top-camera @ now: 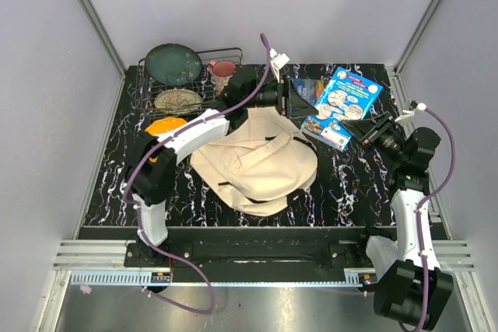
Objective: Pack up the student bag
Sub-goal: Pick up the book from the center of the board.
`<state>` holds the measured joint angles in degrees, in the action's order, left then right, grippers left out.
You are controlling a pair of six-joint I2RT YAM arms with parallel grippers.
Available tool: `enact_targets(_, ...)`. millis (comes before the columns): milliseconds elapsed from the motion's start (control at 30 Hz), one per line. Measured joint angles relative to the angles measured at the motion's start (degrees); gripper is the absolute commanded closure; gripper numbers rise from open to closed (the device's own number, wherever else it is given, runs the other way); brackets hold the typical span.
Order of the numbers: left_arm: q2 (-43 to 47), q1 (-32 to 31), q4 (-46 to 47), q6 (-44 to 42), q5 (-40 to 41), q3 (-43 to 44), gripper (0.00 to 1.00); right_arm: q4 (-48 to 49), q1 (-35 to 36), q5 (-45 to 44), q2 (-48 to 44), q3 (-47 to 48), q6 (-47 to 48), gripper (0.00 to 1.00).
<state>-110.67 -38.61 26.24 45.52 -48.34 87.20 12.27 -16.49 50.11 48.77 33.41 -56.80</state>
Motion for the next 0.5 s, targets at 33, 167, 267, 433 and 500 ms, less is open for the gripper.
enact_targets(33,1.66,0.24,-2.97,-2.62,1.33,0.07,0.01,1.75,0.04,1.97,0.50,0.24,-0.76,1.00)
enact_targets(167,4.59,0.42,-8.74,-8.02,4.09,1.03,0.01,8.15,0.26,8.50,3.19,1.09,-4.70,1.00)
enact_targets(267,4.68,0.37,-10.75,-9.57,5.11,2.38,0.01,12.28,0.31,12.44,4.61,1.66,-7.67,1.00)
enact_targets(433,4.15,0.31,-11.82,-9.42,4.83,4.22,0.01,20.76,0.59,17.42,5.92,2.71,-12.68,1.00)
enact_targets(500,3.89,0.31,-10.73,-8.66,4.28,4.72,0.01,24.72,0.96,18.93,6.71,2.75,-14.86,1.00)
